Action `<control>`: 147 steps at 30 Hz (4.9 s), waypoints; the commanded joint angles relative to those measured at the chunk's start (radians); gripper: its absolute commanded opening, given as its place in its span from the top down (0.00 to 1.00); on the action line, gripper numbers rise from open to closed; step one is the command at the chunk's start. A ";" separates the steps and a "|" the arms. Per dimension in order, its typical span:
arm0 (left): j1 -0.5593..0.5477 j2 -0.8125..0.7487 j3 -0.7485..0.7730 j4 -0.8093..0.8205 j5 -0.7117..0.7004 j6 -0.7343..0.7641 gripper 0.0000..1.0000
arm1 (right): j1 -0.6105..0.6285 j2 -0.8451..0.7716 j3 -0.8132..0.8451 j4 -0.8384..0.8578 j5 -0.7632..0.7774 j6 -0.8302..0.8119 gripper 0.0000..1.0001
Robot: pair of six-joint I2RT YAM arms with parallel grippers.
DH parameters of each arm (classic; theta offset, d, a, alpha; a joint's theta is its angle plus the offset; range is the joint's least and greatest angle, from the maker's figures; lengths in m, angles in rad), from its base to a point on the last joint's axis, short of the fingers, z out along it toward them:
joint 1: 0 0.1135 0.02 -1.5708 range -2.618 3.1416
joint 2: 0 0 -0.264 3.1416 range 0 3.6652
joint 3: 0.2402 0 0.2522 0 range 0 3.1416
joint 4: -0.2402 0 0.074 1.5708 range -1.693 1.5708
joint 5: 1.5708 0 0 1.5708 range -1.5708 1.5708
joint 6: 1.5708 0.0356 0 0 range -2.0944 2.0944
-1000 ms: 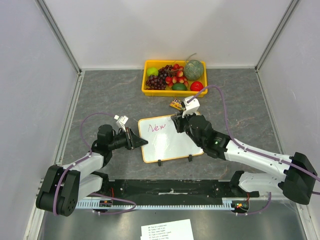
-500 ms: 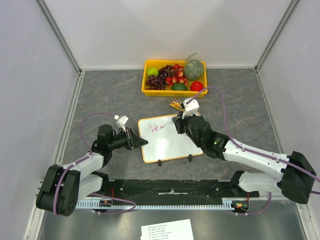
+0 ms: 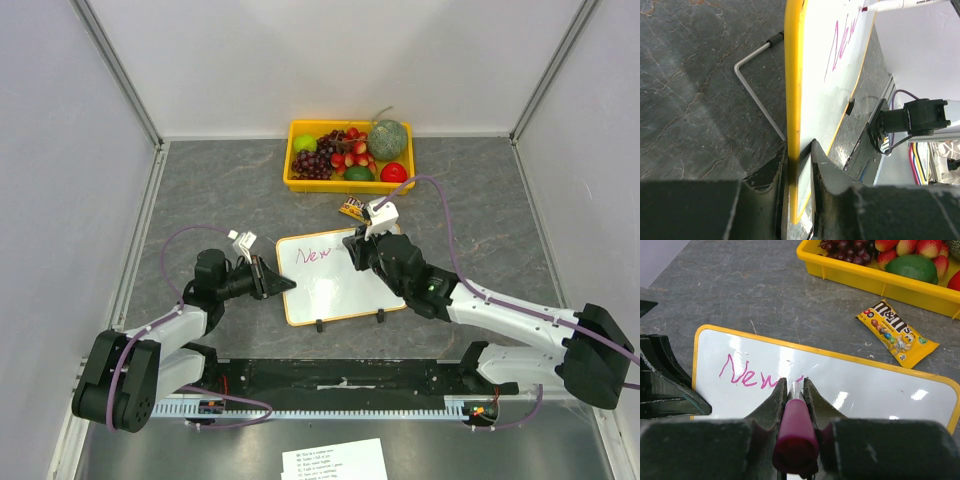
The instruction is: Write a sentence on the whiteboard
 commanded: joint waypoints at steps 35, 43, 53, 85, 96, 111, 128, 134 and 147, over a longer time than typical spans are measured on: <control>-0.002 0.004 0.000 0.022 -0.045 0.040 0.98 | -0.011 -0.046 -0.014 0.009 -0.159 0.042 1.00; -0.003 0.003 -0.002 0.022 -0.045 0.041 0.98 | -0.134 -0.155 -0.021 0.078 -0.366 0.110 1.00; -0.005 0.001 -0.002 0.022 -0.047 0.041 0.98 | -0.220 -0.151 0.008 0.002 -0.418 0.003 1.00; -0.008 0.016 0.003 0.023 -0.052 0.043 0.98 | -0.008 -0.033 0.017 0.110 -0.023 -0.156 1.00; -0.011 0.013 0.003 0.023 -0.050 0.043 0.98 | -0.008 0.007 -0.008 0.132 0.020 -0.140 1.00; -0.009 0.016 0.003 0.023 -0.053 0.045 0.98 | -0.010 -0.086 -0.032 0.064 0.005 -0.116 1.00; -0.011 0.013 0.003 0.023 -0.053 0.041 0.98 | -0.010 -0.036 -0.069 0.083 0.007 -0.081 1.00; -0.009 0.013 0.003 0.023 -0.053 0.043 0.98 | -0.010 -0.037 -0.070 0.074 -0.010 -0.077 1.00; -0.012 0.013 0.003 0.023 -0.055 0.045 0.98 | -0.010 -0.062 -0.090 0.008 -0.039 -0.067 1.00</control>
